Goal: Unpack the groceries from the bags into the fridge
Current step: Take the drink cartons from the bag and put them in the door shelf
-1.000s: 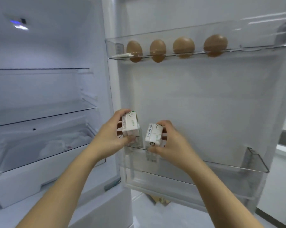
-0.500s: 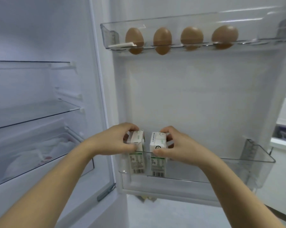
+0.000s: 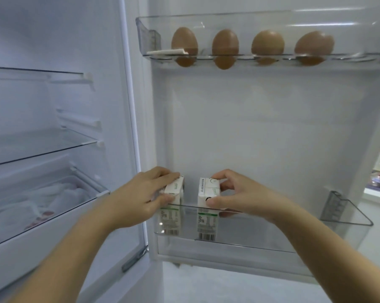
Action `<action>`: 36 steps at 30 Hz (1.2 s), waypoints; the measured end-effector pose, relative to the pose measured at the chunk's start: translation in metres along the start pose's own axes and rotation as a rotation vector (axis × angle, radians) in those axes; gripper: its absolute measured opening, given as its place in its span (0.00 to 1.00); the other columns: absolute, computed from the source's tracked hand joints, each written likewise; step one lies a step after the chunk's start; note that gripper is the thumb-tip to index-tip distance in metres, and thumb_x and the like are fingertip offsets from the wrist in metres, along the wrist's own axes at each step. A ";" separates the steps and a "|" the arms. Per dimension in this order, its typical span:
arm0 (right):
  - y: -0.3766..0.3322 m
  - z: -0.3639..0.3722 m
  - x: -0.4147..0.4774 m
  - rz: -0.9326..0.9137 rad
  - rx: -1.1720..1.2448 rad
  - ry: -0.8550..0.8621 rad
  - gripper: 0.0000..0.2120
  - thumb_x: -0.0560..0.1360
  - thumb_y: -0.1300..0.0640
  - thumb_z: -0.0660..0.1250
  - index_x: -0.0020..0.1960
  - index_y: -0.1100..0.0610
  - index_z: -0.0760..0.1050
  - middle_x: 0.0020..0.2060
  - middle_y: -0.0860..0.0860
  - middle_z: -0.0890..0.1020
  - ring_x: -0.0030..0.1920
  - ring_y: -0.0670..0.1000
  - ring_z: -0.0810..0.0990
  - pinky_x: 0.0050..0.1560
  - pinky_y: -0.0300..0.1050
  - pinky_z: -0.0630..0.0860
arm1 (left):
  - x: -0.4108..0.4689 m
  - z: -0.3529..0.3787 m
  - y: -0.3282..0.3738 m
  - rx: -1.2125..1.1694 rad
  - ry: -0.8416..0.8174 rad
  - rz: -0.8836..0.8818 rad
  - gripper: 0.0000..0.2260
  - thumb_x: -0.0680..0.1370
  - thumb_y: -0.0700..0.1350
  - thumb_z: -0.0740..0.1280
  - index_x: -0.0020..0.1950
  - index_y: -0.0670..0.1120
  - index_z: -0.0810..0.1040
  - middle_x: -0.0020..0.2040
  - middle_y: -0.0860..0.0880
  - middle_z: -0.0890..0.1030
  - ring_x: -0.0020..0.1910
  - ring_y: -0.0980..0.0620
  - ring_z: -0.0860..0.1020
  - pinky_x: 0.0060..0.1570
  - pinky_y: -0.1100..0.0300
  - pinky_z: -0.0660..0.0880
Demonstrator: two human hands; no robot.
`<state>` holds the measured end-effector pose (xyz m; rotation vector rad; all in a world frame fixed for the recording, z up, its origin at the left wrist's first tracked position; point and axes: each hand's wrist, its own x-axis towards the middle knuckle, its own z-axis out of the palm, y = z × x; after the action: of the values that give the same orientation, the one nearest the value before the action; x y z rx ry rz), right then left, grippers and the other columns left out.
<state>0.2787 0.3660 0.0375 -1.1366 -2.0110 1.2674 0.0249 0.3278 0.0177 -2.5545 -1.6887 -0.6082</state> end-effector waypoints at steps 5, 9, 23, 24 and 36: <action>-0.004 0.014 0.015 -0.025 0.003 -0.011 0.22 0.72 0.60 0.74 0.62 0.55 0.70 0.53 0.50 0.78 0.53 0.55 0.83 0.53 0.54 0.82 | -0.007 0.017 -0.001 -0.054 0.143 0.030 0.29 0.77 0.62 0.48 0.75 0.52 0.65 0.70 0.58 0.67 0.65 0.62 0.66 0.66 0.64 0.62; -0.005 0.020 0.023 -0.046 -0.016 -0.020 0.23 0.72 0.58 0.75 0.63 0.54 0.69 0.55 0.50 0.77 0.52 0.54 0.84 0.53 0.54 0.82 | -0.014 0.035 -0.004 -0.294 0.247 0.004 0.25 0.79 0.59 0.50 0.73 0.53 0.65 0.71 0.60 0.66 0.70 0.65 0.64 0.69 0.63 0.62; -0.004 0.022 0.021 -0.087 -0.262 0.021 0.26 0.72 0.48 0.74 0.65 0.51 0.67 0.56 0.45 0.75 0.52 0.50 0.81 0.52 0.52 0.82 | -0.014 0.062 0.013 -0.623 0.523 -0.030 0.18 0.80 0.51 0.53 0.66 0.51 0.74 0.70 0.58 0.73 0.74 0.57 0.64 0.73 0.52 0.62; -0.004 0.022 0.021 -0.098 -0.304 0.032 0.27 0.72 0.46 0.73 0.66 0.50 0.66 0.56 0.45 0.75 0.52 0.49 0.81 0.53 0.51 0.81 | -0.014 0.063 0.014 -0.658 0.529 -0.033 0.17 0.80 0.50 0.54 0.66 0.51 0.74 0.70 0.57 0.73 0.74 0.57 0.64 0.73 0.54 0.61; -0.007 0.026 0.012 -0.153 -0.476 0.045 0.28 0.75 0.43 0.69 0.69 0.51 0.64 0.57 0.45 0.76 0.51 0.45 0.78 0.52 0.42 0.75 | -0.016 0.069 0.016 -0.794 0.583 -0.033 0.16 0.80 0.36 0.53 0.61 0.45 0.76 0.66 0.50 0.77 0.73 0.54 0.66 0.71 0.61 0.63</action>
<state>0.2499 0.3621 0.0319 -1.1710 -2.3849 0.6975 0.0552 0.3228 -0.0484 -2.3122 -1.4409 -2.1211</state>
